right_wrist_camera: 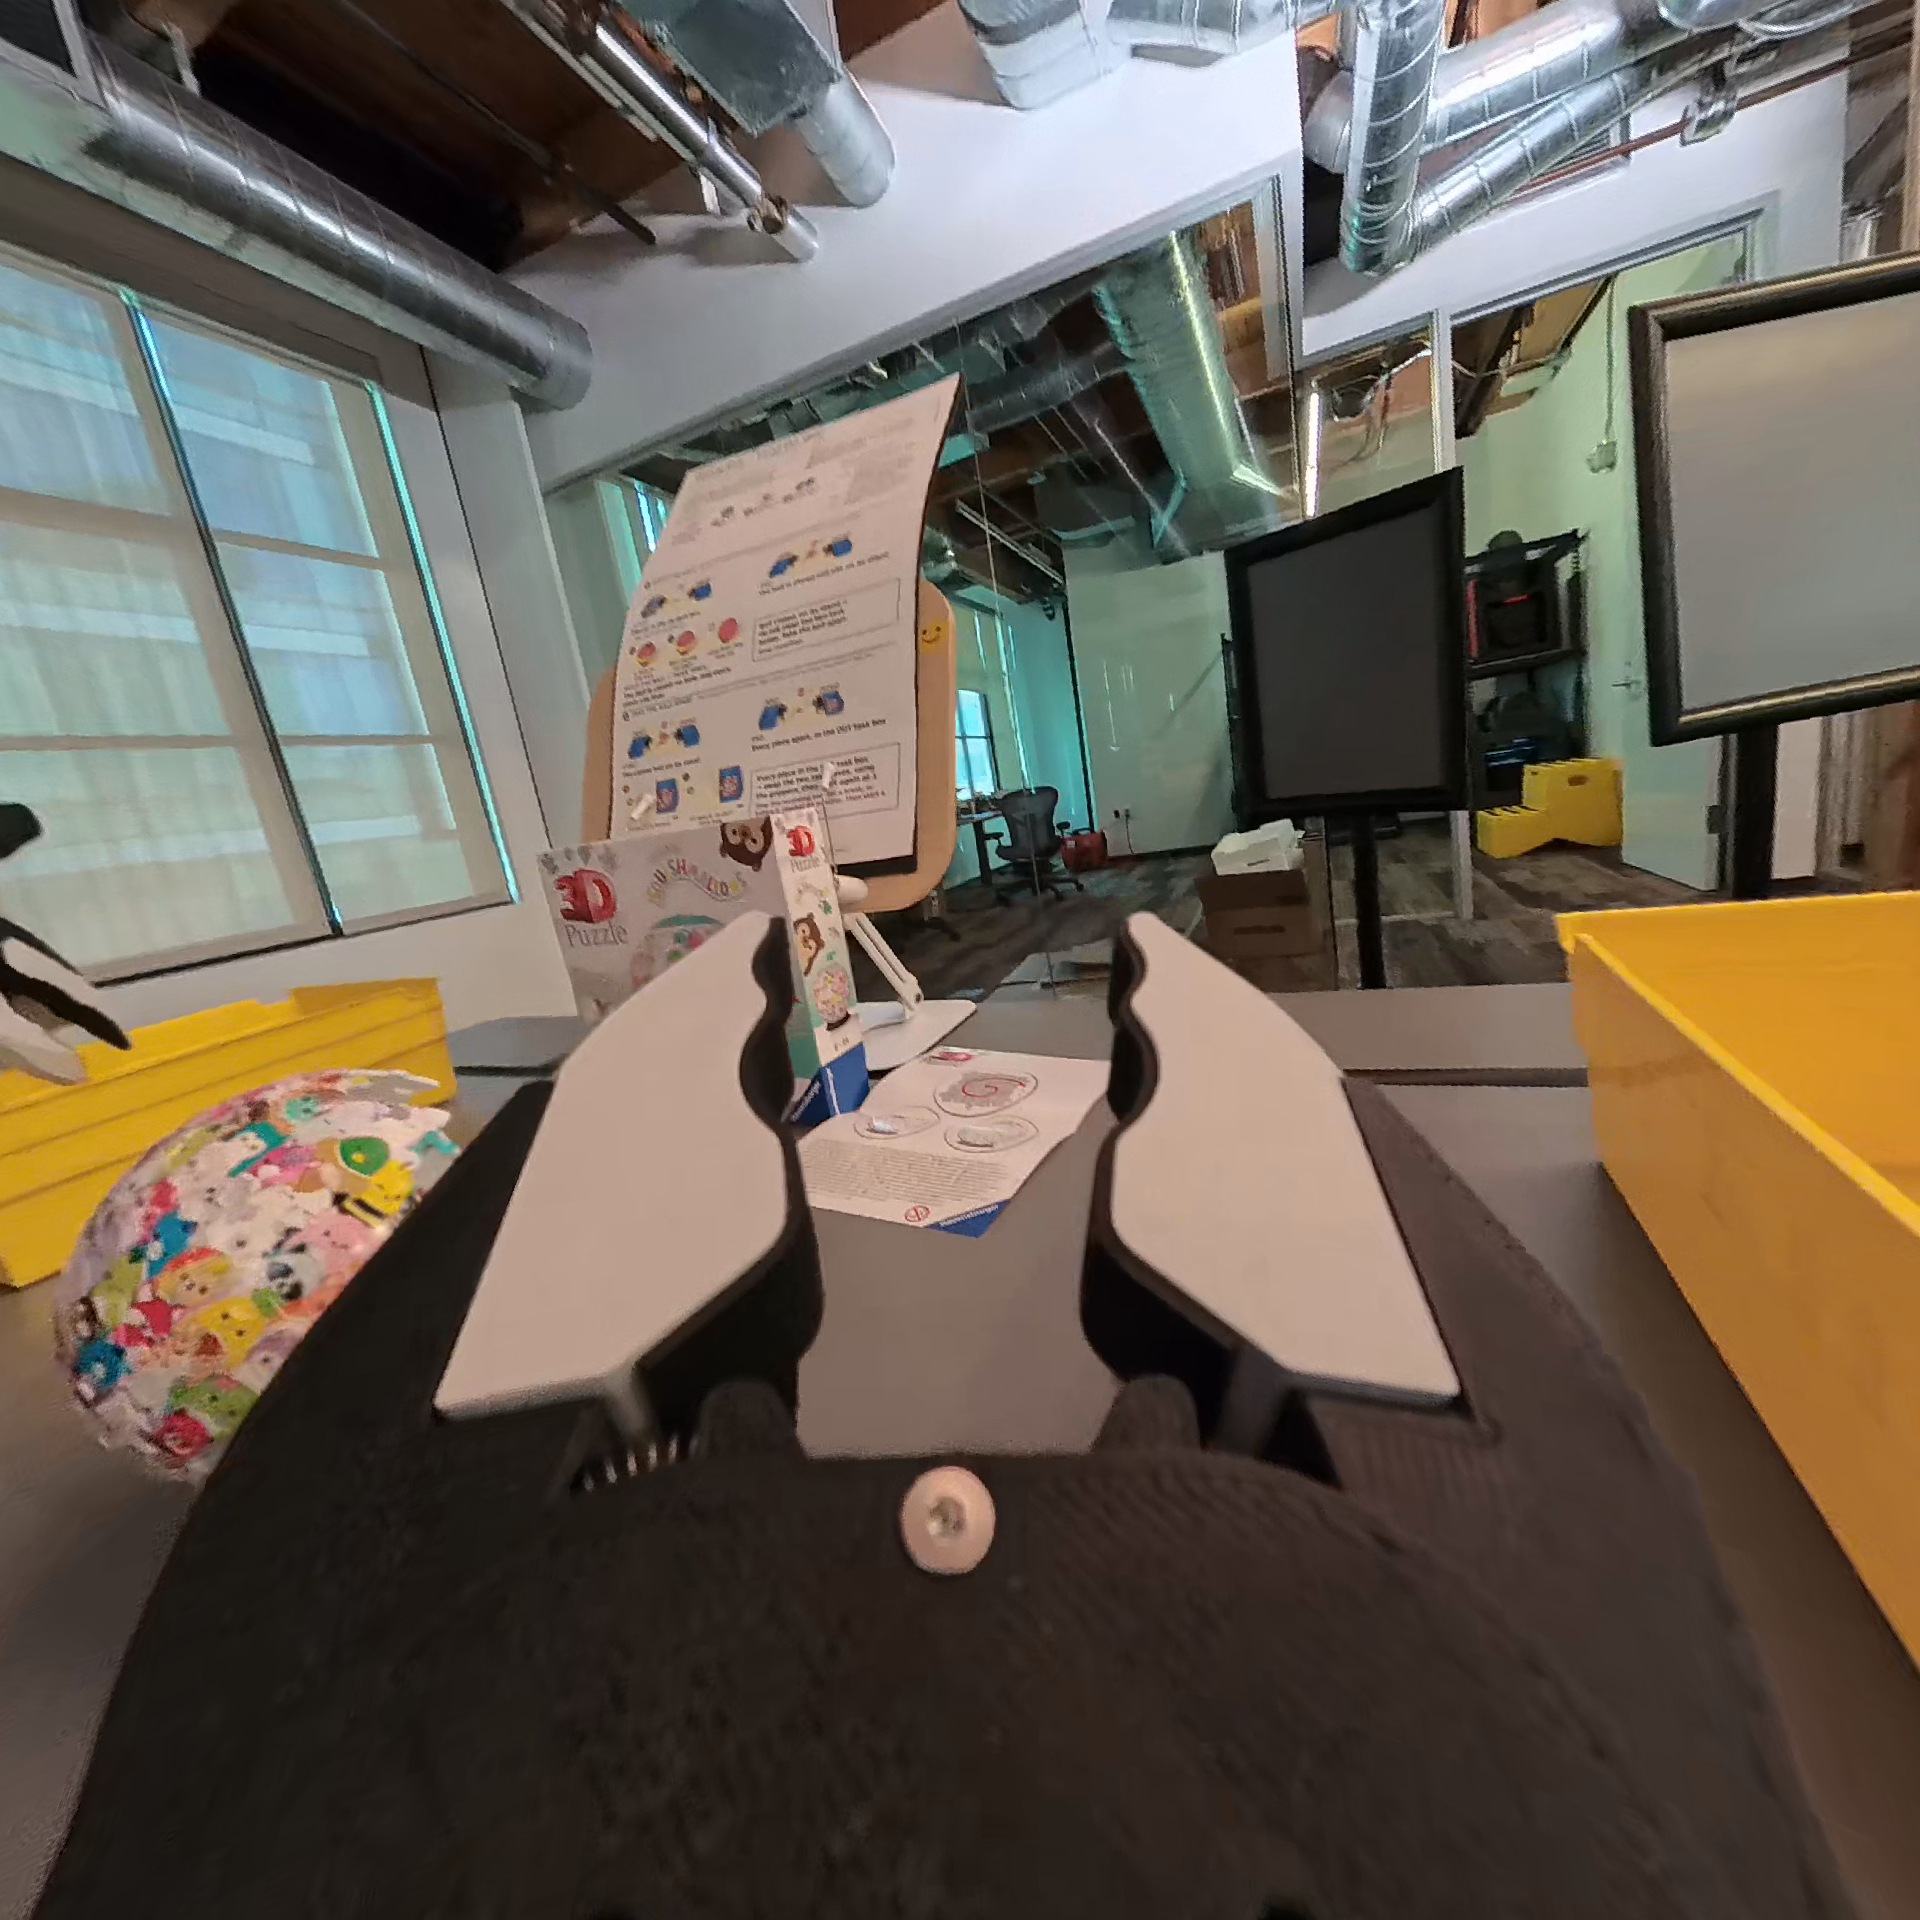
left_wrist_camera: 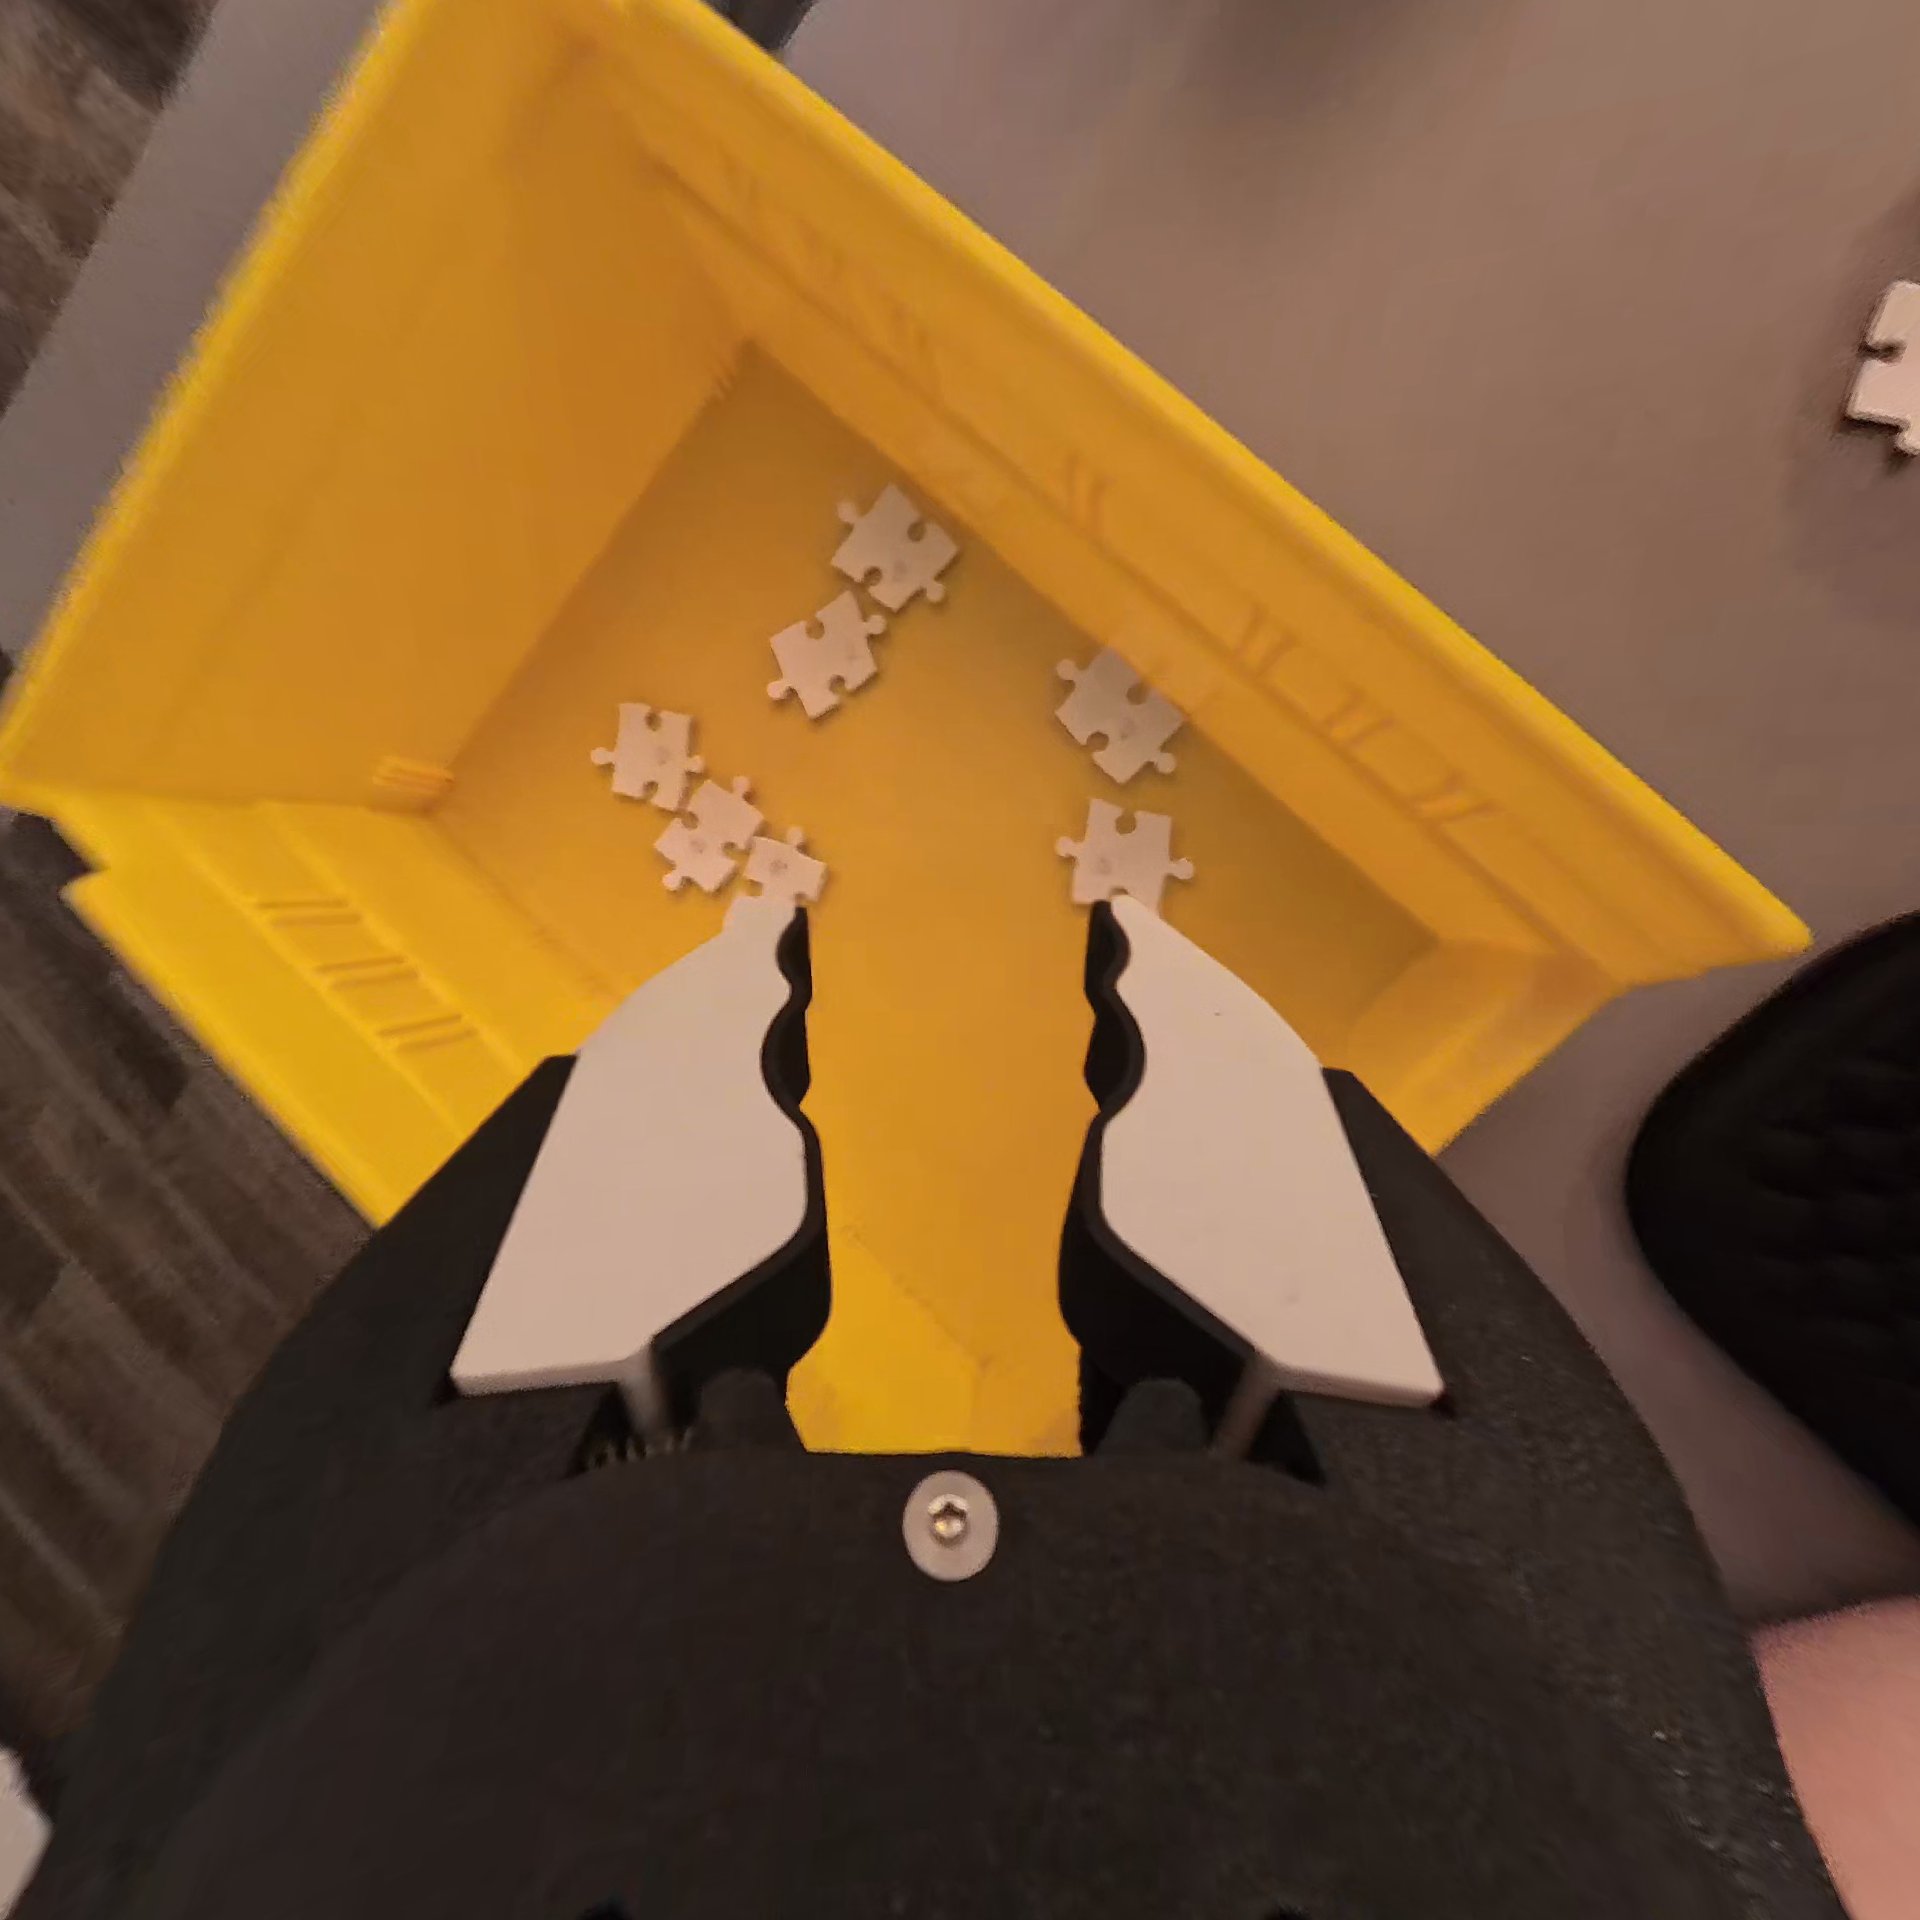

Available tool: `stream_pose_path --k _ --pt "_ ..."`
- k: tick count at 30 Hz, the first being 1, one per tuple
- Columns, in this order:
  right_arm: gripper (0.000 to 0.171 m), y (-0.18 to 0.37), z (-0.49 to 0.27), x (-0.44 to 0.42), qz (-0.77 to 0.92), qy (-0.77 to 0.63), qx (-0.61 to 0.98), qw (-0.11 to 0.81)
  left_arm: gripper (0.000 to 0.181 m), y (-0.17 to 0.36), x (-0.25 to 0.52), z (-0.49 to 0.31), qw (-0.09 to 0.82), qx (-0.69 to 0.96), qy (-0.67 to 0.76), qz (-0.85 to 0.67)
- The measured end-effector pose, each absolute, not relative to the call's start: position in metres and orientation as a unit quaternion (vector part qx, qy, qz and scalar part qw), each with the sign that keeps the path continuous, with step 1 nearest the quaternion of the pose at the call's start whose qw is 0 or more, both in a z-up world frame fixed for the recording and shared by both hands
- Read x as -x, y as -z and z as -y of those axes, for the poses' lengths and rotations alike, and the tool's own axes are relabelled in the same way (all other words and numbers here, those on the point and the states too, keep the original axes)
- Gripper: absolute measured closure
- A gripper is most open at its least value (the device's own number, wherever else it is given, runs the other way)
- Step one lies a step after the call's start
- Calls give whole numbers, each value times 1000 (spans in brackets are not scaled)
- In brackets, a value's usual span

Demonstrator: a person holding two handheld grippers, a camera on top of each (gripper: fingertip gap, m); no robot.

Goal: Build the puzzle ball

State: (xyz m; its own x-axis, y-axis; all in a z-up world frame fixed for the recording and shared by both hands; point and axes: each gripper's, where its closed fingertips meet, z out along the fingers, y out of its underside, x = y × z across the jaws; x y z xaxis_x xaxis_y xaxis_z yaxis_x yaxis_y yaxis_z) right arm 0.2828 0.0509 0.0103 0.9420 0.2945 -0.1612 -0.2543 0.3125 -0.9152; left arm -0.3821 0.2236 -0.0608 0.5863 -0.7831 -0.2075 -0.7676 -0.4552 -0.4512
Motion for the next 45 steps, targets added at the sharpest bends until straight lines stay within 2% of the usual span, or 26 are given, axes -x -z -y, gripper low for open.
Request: stream_pose_path --k 2,7,9,12,18,27,32,45 --pt "112 -10 -53 -282 25 -153 567 809 128 62 398 -234 263 865 -11 -427" --pt "112 -4 -58 -284 24 -141 581 801 135 28 411 -262 360 875 4 -324" --pt "112 -2 -60 -282 28 -135 588 797 138 34 414 -258 336 892 13 -301" --pt "112 2 -65 -279 36 -129 599 790 128 56 425 -256 273 921 -12 -278" --pt "112 8 -69 -274 48 -125 612 779 135 92 420 -271 215 953 -2 -214" --pt "112 11 -73 -270 58 -127 621 771 128 99 419 -303 274 948 39 -156" --pt "112 12 -74 -268 62 -128 623 769 128 82 414 -317 337 927 31 -162" --pt "111 13 -75 -268 63 -126 626 767 128 80 405 -319 349 921 85 -151"
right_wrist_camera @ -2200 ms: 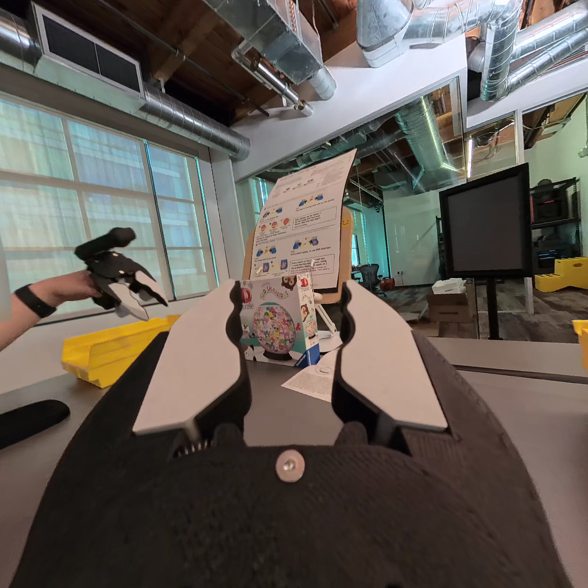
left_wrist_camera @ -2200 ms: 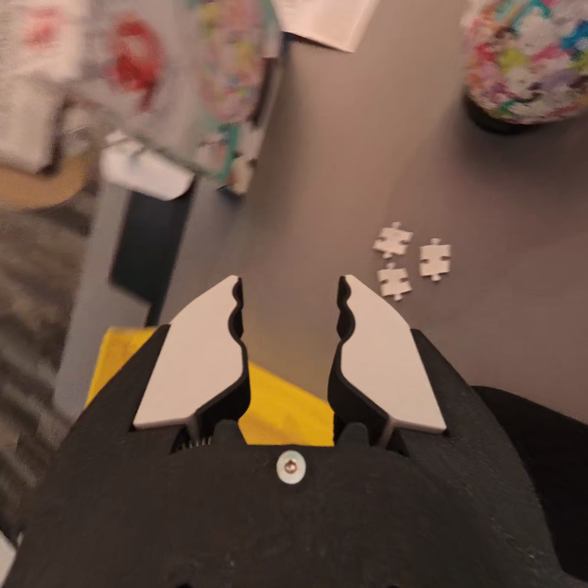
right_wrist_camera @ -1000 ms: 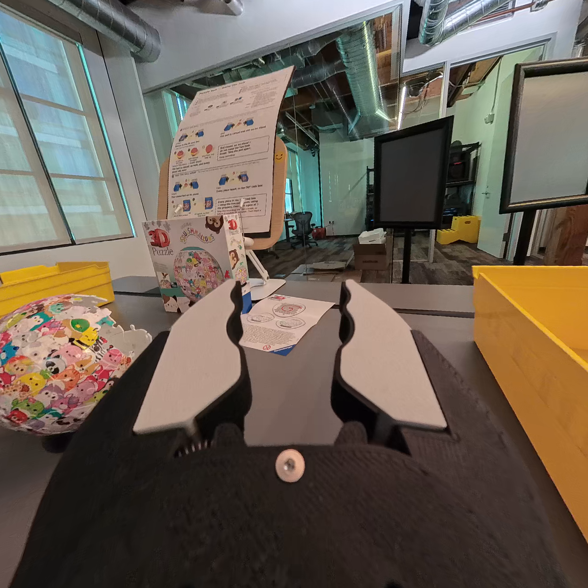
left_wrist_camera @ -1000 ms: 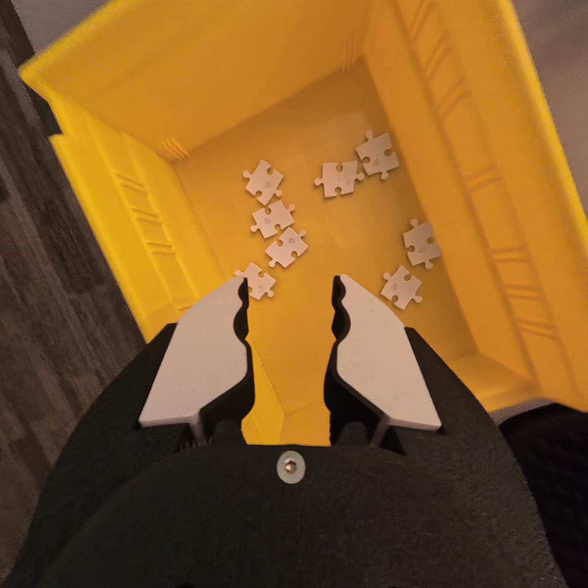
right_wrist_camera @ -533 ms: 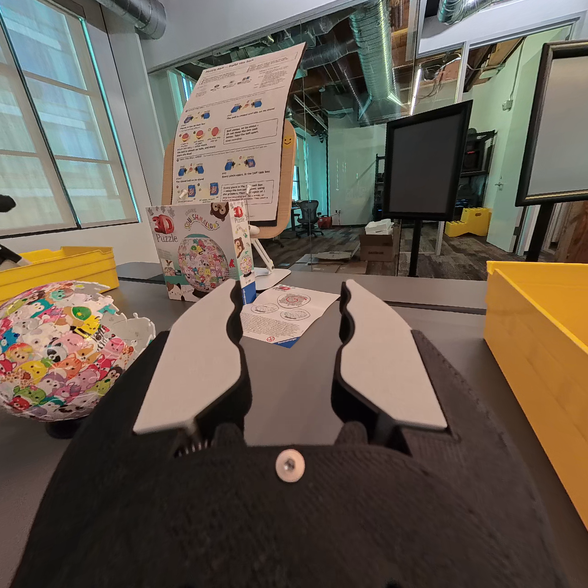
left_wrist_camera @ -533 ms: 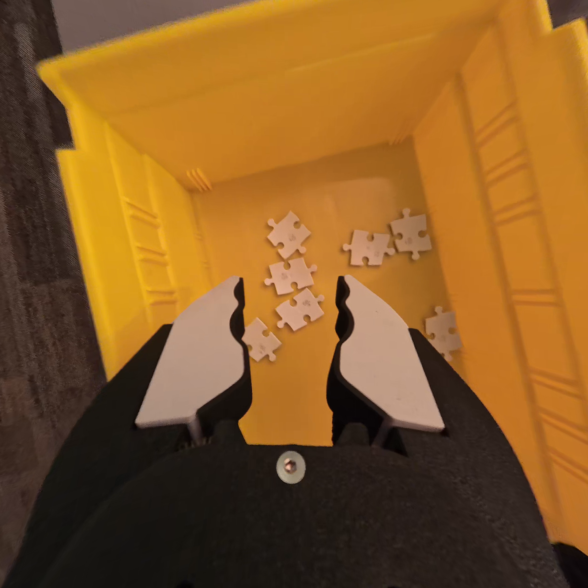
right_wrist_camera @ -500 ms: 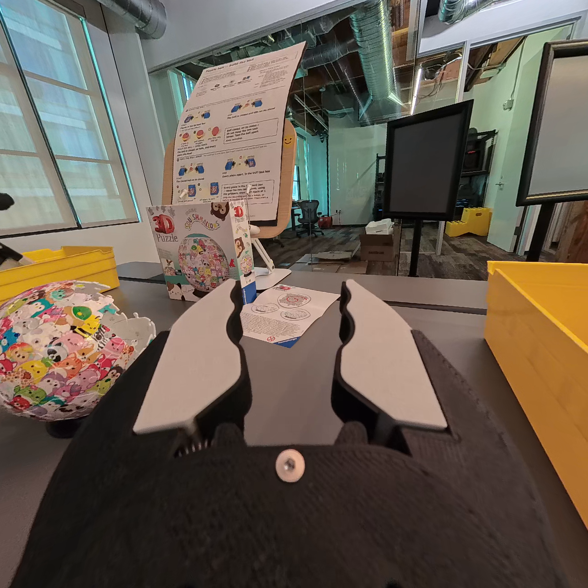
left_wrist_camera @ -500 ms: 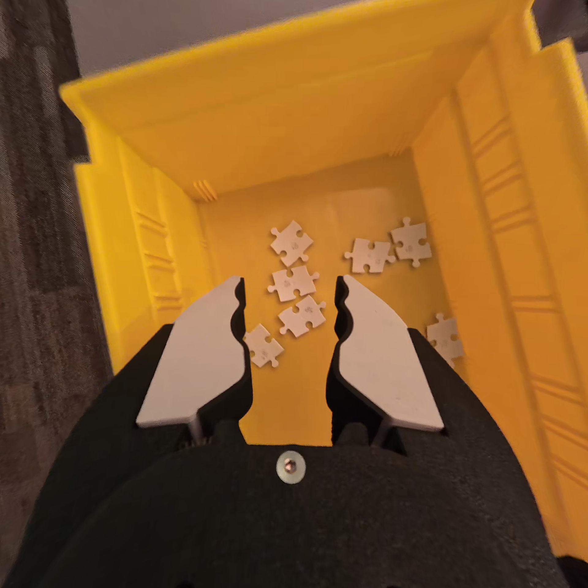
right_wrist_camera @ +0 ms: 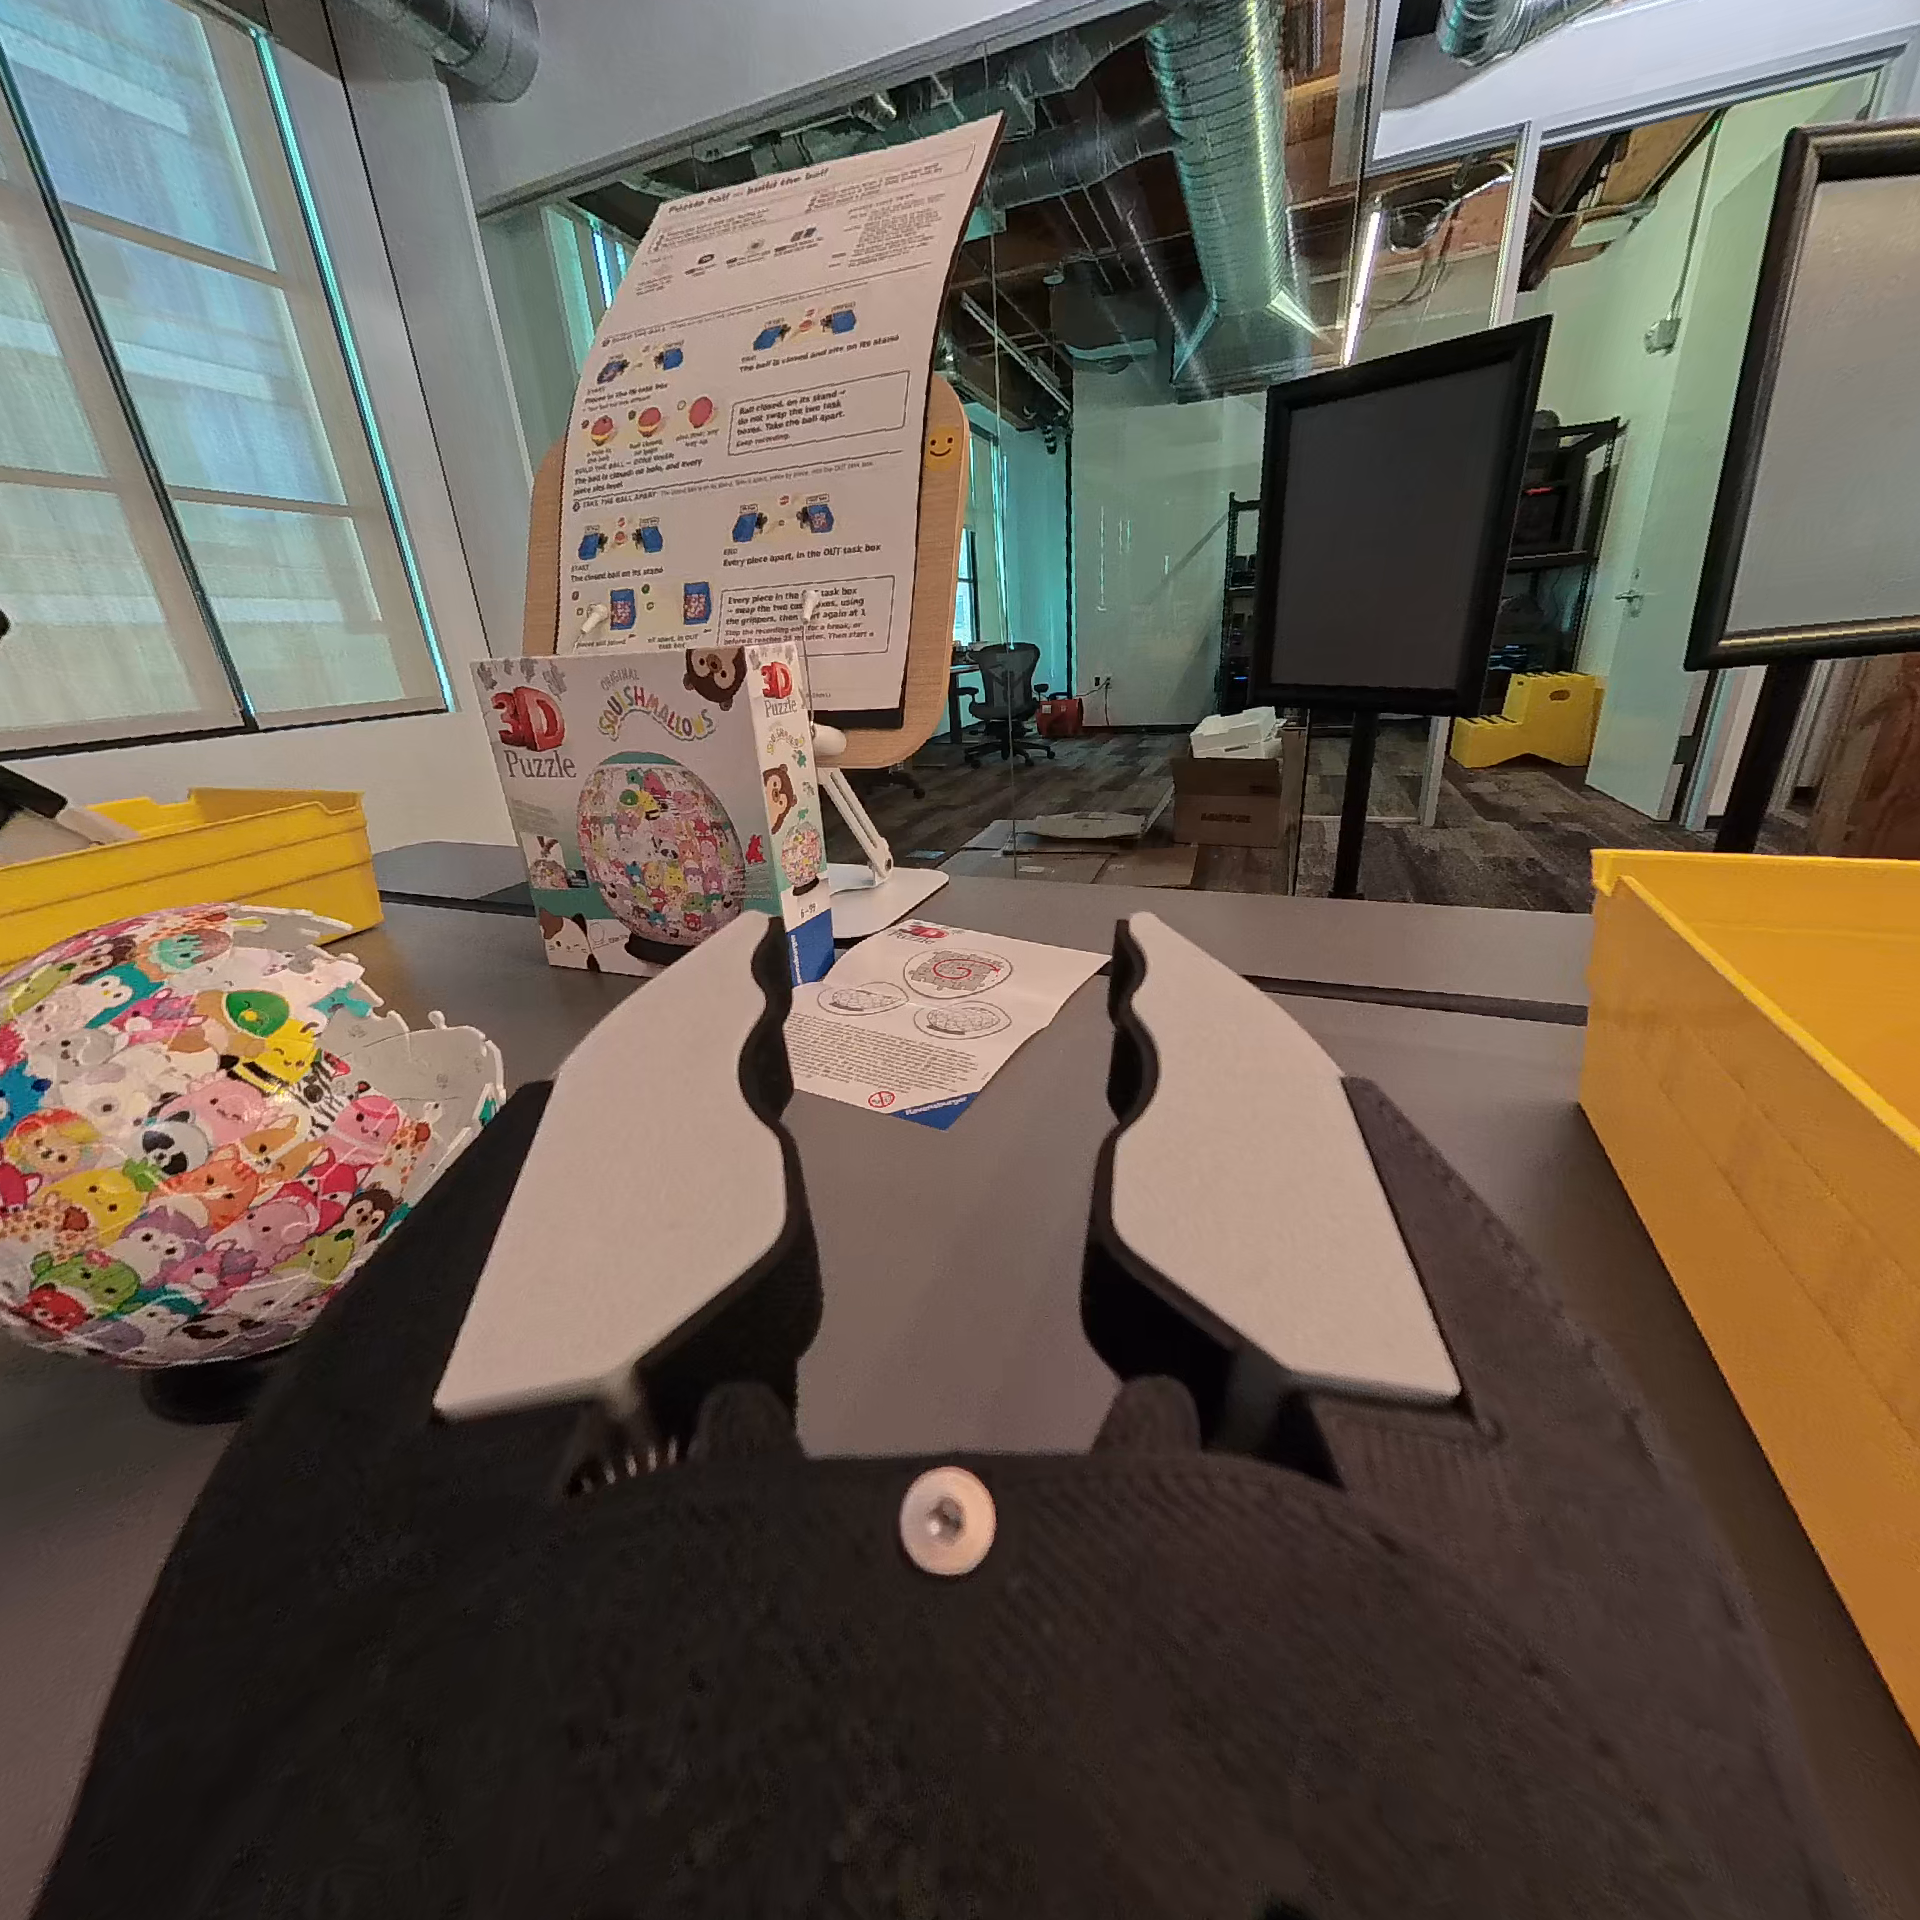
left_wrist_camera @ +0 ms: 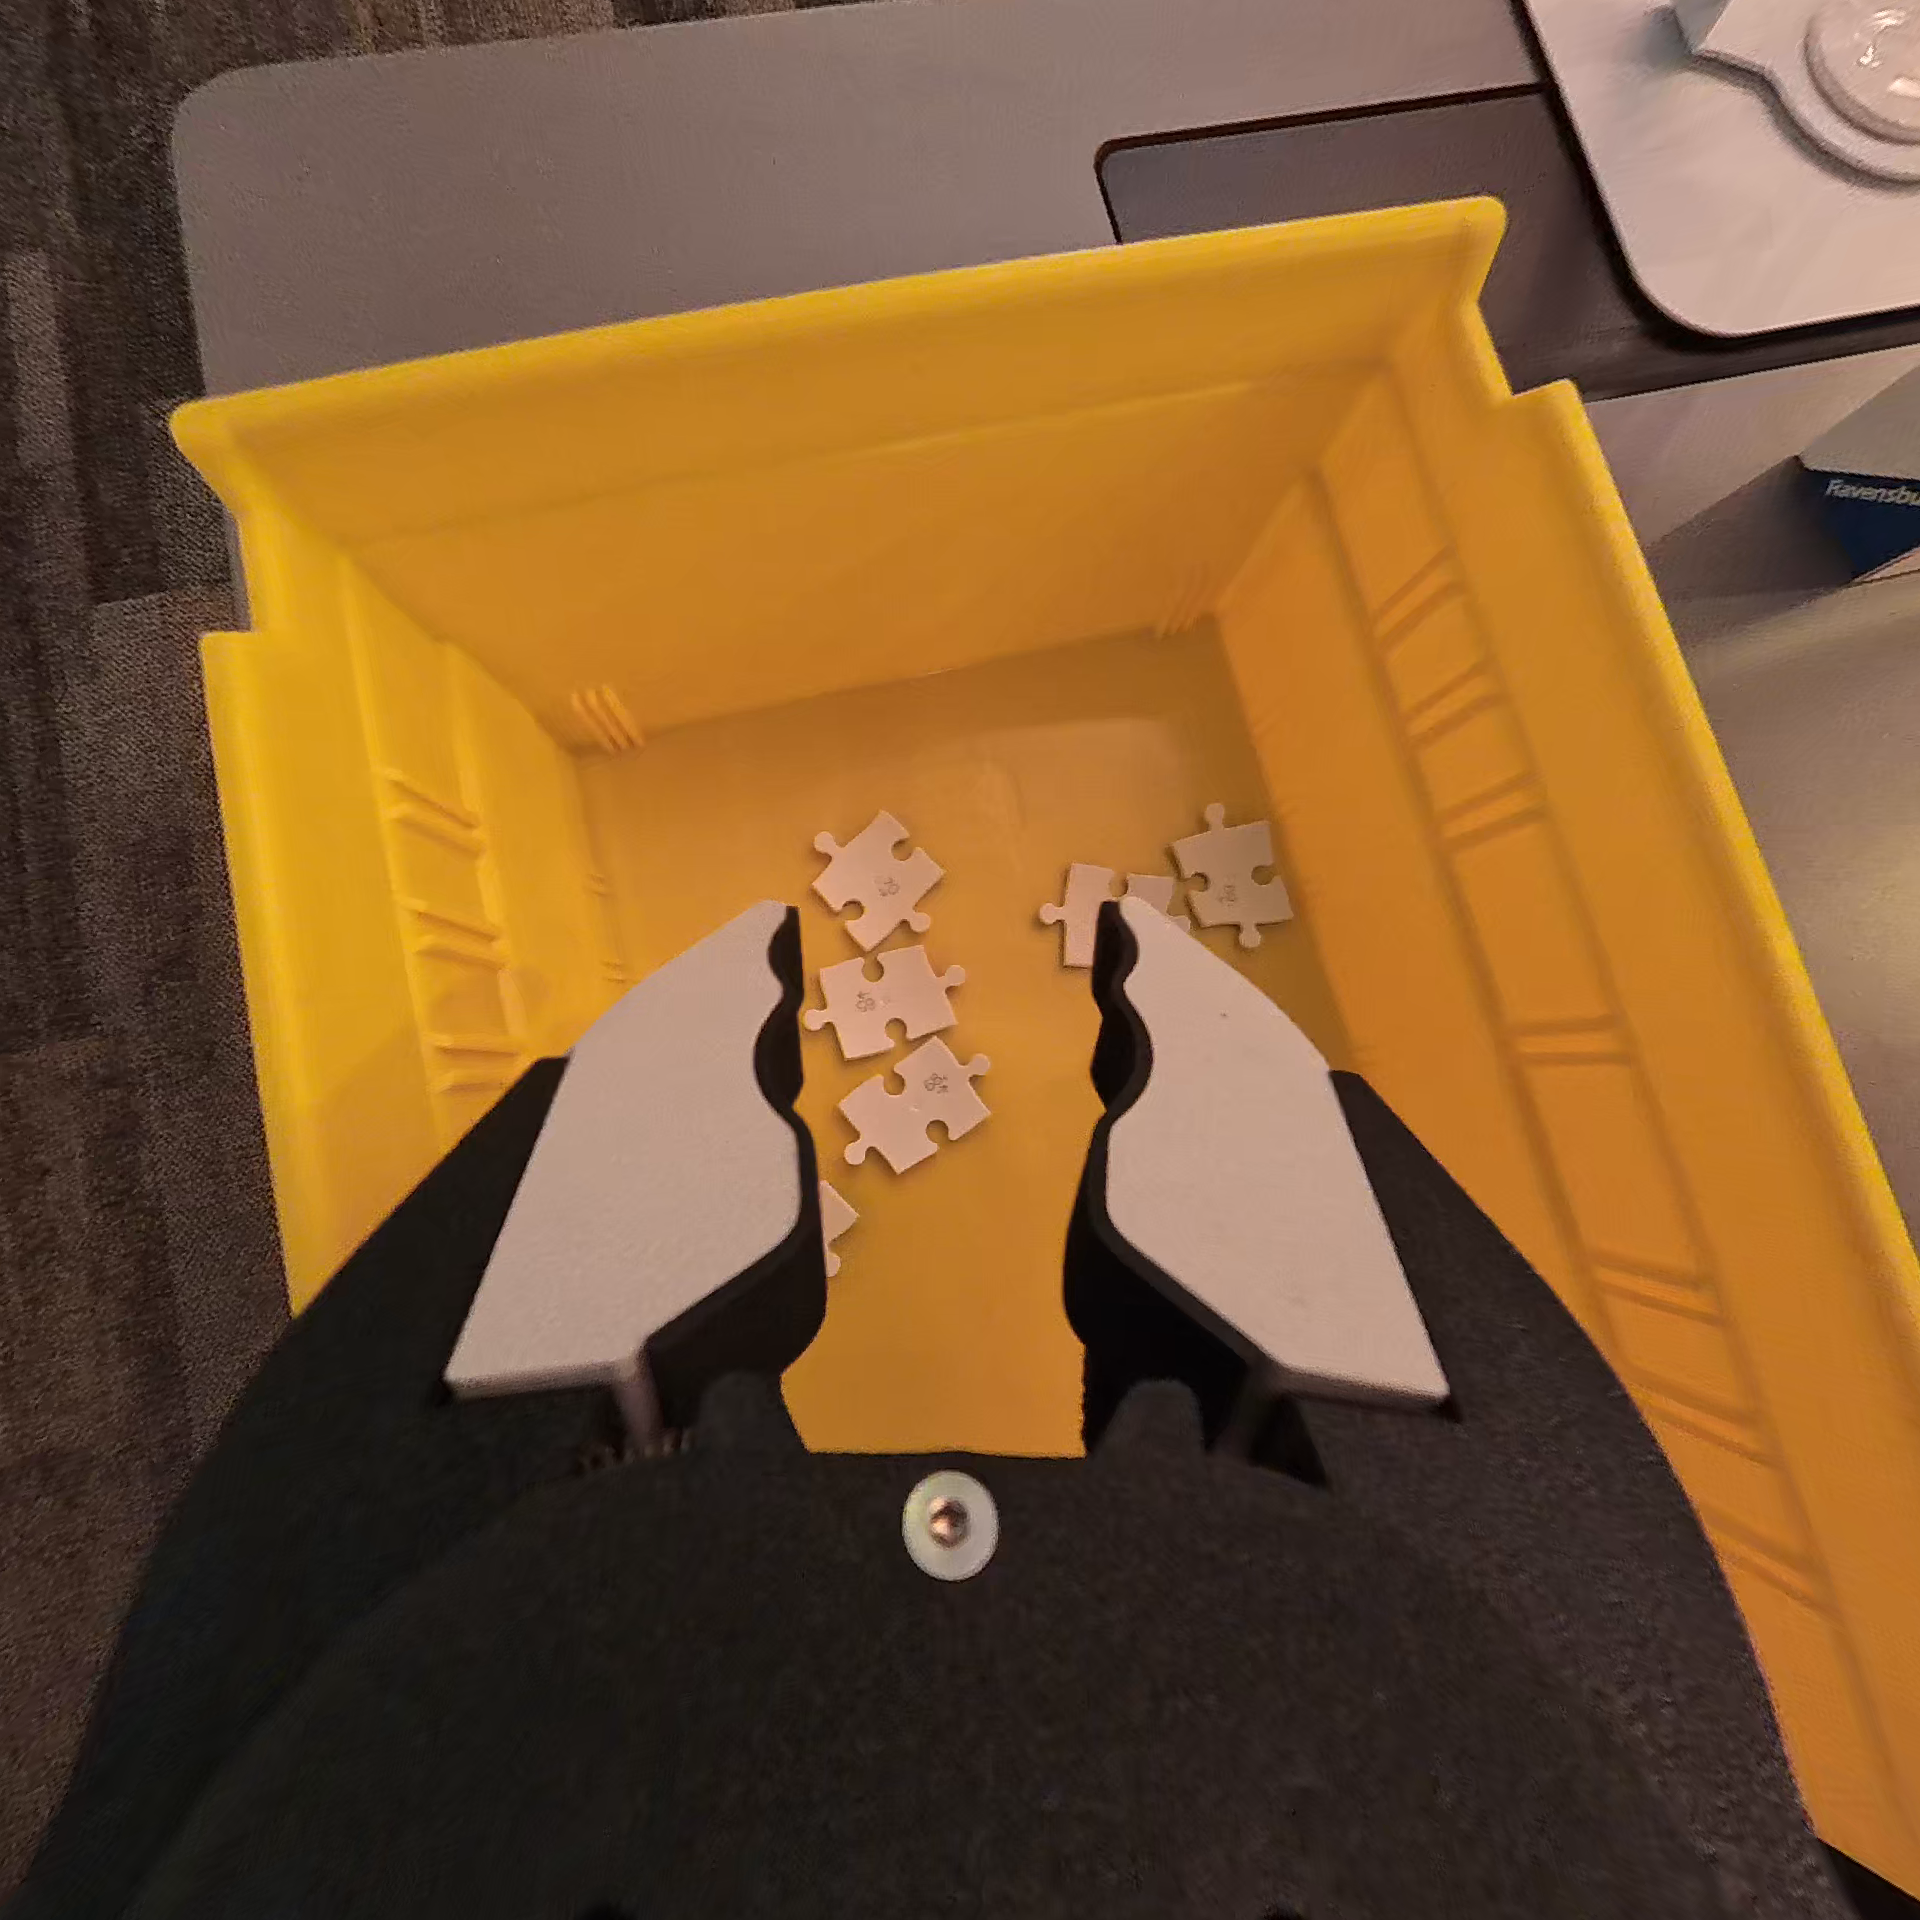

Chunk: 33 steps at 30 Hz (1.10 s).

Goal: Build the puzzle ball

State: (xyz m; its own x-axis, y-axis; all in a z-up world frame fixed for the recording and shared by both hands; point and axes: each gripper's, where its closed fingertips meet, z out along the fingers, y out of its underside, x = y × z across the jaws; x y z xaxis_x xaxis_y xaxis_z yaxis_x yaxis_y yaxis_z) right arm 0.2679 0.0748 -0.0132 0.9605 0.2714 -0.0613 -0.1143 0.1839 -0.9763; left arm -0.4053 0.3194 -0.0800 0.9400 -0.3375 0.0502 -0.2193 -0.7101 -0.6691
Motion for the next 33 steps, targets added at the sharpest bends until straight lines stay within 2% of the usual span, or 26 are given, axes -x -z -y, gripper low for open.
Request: stream_pose_path --k 11,22,27,29,33 --pt "112 13 -74 -269 61 -119 626 768 129 93 415 -324 336 930 71 -135" --pt "112 13 -73 -268 62 -116 627 768 125 147 426 -325 248 958 7 -147" --pt "111 13 -74 -268 63 -120 628 767 132 148 425 -321 239 960 17 -144" --pt "111 13 -74 -267 63 -122 627 767 142 148 428 -320 239 960 14 -144" --pt "112 12 -73 -267 63 -123 625 768 143 147 430 -320 241 958 14 -152"
